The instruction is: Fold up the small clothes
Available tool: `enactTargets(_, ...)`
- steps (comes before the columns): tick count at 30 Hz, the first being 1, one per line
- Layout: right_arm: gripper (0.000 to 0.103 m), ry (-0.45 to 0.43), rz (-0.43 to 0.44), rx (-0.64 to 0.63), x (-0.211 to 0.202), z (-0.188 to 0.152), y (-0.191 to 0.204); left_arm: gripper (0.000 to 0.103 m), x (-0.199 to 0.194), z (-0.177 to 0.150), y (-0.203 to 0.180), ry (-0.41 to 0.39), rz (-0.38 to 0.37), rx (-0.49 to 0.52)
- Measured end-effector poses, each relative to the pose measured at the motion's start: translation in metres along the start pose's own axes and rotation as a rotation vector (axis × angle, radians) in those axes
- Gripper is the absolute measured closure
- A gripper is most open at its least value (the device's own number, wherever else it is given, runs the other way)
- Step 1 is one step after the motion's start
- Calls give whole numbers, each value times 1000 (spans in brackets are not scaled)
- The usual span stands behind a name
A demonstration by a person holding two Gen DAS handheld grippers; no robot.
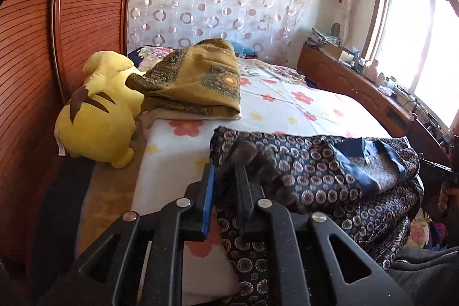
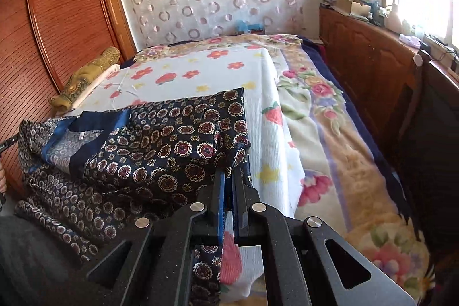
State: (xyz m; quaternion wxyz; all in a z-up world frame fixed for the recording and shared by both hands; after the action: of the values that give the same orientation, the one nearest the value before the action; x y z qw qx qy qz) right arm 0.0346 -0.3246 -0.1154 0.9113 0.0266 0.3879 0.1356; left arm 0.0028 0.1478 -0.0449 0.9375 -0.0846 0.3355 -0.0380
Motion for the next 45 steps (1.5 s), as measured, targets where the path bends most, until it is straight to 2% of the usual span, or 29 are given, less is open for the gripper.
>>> enactTargets(2,100,-13,-7,-12,-8,7,4,77,-5,6,2,-20,-4,3)
enactTargets(4,98,-25,-17,-26,-15,10,5,65,-10,13,2,-41,-2,22)
enactTargets(6,97,-19,-25,-51,-22,14,9,63,-13,16,1,-53,-2,33)
enactTargets(8,97,-39,-39,-62,-29,16,11,55,-10,24,-2,-57,21,49)
enactTargets(10,97,-55,-43,-64,-33,19,12,41,-6,31,-5,-64,8,65)
enactTargets(13,96,-77,-54,-79,-35,29,17,33,9,42,-9,-50,-1,78)
enactTargets(14,95,-79,-58,-90,-34,33,19,33,13,44,-10,-47,3,84)
enactTargets(16,84,-75,-59,-113,-27,40,25,33,24,51,-12,-35,22,96)
enactTargets(25,67,-25,-47,-132,28,67,30,33,75,56,-15,79,67,177)
enactTargets(28,64,3,-48,-135,40,67,22,33,91,50,-8,146,72,172)
enactTargets(31,63,51,-69,-120,50,69,16,33,106,40,1,218,58,120)
enactTargets(33,63,87,-104,-88,55,68,11,33,110,34,5,237,51,98)
enactTargets(40,60,122,-32,-57,59,65,3,34,120,18,7,287,39,82)
enactTargets(44,59,148,-7,-62,72,69,4,40,123,13,2,300,33,108)
enactTargets(45,59,159,-1,-64,75,69,3,44,123,13,0,301,28,113)
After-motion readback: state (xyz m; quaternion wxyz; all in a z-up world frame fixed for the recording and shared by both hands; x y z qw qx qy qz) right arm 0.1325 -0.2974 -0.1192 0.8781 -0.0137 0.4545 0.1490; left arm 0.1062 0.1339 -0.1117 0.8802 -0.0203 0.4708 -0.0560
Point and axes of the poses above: each gripper's, at about its wrist camera, not at the fingertips, and x roughly the way its jaws point, y to its left, z to its top, the point moved 4 cm from there along x, roughly the way its jaws point, and after that the axes turned 2 degrees about y, right-handed, at the moved point
